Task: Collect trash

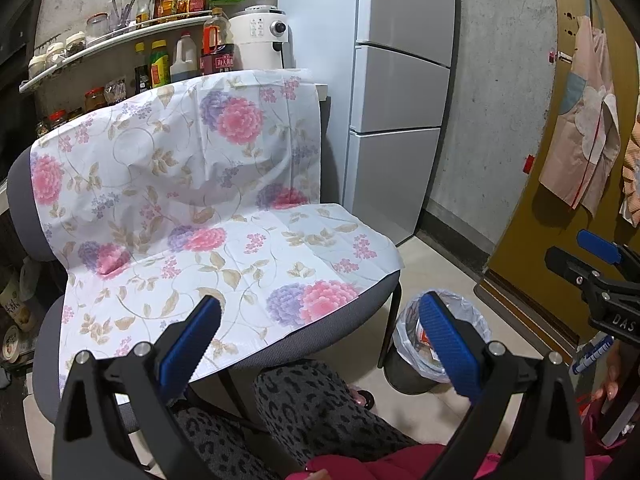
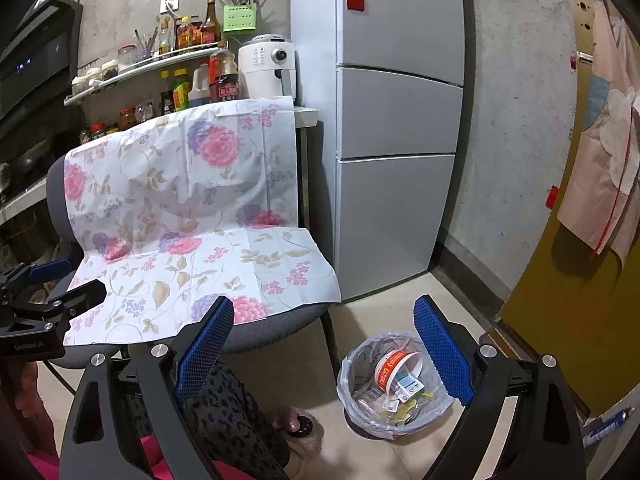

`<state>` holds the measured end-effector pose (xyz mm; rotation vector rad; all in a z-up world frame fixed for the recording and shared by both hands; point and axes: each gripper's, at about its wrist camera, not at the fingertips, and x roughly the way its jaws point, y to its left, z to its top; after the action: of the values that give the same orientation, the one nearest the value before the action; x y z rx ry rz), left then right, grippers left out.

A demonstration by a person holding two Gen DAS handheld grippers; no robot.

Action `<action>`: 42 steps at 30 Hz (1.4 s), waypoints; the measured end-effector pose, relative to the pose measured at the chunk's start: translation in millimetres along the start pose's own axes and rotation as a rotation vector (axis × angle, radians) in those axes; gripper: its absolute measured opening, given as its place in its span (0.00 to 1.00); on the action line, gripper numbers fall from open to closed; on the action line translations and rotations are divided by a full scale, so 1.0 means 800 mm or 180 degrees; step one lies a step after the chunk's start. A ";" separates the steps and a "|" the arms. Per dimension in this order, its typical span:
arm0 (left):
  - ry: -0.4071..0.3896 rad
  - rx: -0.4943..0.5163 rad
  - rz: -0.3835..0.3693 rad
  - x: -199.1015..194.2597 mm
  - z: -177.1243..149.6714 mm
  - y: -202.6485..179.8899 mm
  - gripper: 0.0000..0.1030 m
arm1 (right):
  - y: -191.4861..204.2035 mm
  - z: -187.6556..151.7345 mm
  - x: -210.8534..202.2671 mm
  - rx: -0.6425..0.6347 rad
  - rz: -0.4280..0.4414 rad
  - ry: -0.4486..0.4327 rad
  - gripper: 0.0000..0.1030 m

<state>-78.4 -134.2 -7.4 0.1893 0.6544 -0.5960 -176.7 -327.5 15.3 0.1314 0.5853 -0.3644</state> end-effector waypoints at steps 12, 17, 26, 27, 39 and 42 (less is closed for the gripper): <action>-0.0028 -0.0022 0.0003 -0.003 0.002 0.003 0.93 | -0.004 0.001 0.000 0.0025 -0.0007 -0.0015 0.88; -0.0033 -0.0020 0.0001 -0.003 0.003 0.003 0.93 | -0.004 0.001 0.000 0.0022 -0.0012 -0.0016 0.88; -0.0032 -0.0026 0.0003 -0.003 0.004 0.004 0.93 | -0.007 0.005 0.002 0.0020 -0.0036 -0.0012 0.88; -0.0031 -0.0024 0.0007 -0.003 0.003 0.004 0.93 | -0.007 0.005 0.002 0.0021 -0.0032 -0.0012 0.88; -0.0033 -0.0025 0.0001 -0.003 0.002 0.007 0.93 | -0.011 0.005 0.002 0.0031 -0.0035 -0.0014 0.88; -0.0034 -0.0024 0.0003 -0.003 0.002 0.008 0.93 | -0.012 0.006 0.003 0.0036 -0.0037 -0.0012 0.88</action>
<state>-75.3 -128.6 -4.5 0.1792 0.6460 -0.5931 -176.0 -338.3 18.1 0.1382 0.5804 -0.3792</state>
